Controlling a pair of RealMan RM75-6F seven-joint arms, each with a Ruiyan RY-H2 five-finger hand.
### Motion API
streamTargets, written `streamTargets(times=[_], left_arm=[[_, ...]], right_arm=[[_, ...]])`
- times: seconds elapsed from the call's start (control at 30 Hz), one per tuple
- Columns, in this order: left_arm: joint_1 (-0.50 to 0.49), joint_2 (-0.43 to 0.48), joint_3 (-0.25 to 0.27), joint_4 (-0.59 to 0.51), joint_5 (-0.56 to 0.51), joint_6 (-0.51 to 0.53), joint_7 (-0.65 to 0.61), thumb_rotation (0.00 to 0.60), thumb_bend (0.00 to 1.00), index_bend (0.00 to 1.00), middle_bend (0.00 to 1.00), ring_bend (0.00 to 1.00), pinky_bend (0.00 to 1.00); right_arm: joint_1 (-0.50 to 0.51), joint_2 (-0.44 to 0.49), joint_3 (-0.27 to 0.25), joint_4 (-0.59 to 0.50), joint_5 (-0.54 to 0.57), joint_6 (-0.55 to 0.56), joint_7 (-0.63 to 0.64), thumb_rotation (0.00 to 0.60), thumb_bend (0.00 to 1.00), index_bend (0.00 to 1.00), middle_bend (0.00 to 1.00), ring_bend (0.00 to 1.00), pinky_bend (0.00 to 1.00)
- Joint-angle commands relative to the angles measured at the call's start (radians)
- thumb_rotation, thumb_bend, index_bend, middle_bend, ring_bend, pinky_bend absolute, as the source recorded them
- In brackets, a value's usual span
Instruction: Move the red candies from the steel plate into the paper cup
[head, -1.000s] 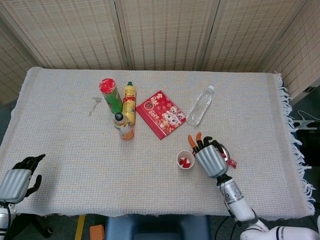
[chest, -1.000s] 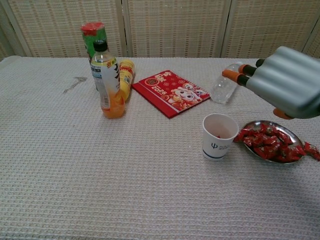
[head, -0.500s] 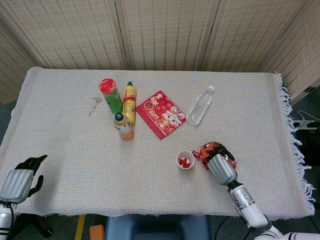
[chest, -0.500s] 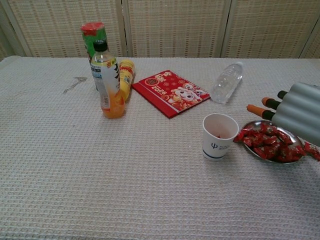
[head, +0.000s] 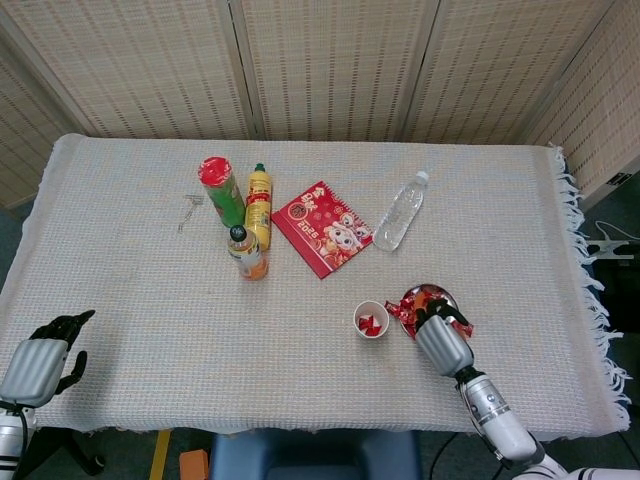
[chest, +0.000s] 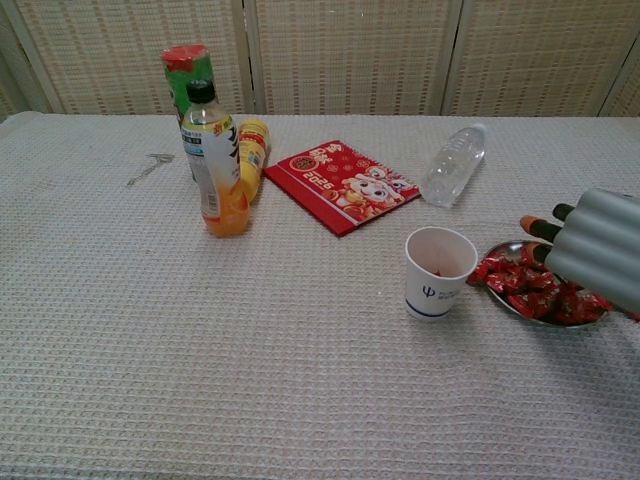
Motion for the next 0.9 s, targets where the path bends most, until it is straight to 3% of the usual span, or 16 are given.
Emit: streamTargets(times=[0.03, 0.2, 0.37, 0.57, 0.9], left_arm=[[0.001, 0.0, 0.0, 0.0, -0.001, 0.0, -0.001, 0.6, 0.55, 0.12, 0.2, 0.17, 0.3], [0.0, 0.002, -0.001, 0.001, -0.001, 0.001, -0.005, 0.6, 0.55, 0.12, 0.2, 0.17, 0.3], [0.001, 0.003, 0.0, 0.002, 0.001, 0.002, -0.008, 0.6, 0.55, 0.12, 0.2, 0.17, 0.3], [0.0, 0.002, 0.001, 0.002, 0.003, 0.001, -0.006, 0.6, 0.55, 0.12, 0.2, 0.17, 0.3], [0.001, 0.002, 0.001, 0.003, 0.002, 0.003, -0.002, 0.6, 0.55, 0.12, 0.21, 0.17, 0.3]], right_arm=[[0.002, -0.012, -0.003, 0.018, -0.007, -0.014, 0.01, 0.6, 0.12, 0.35, 0.15, 0.34, 0.73], [0.003, -0.03, -0.007, 0.029, -0.009, -0.028, 0.001, 0.6, 0.12, 0.33, 0.15, 0.34, 0.72], [-0.01, -0.036, -0.003, 0.026, -0.008, -0.007, -0.018, 0.6, 0.12, 0.22, 0.15, 0.34, 0.72], [-0.018, -0.064, 0.006, 0.035, 0.026, 0.015, -0.144, 0.6, 0.12, 0.15, 0.15, 0.33, 0.72], [-0.015, -0.163, 0.029, 0.141, 0.067, 0.015, -0.185, 0.6, 0.12, 0.08, 0.15, 0.33, 0.71]])
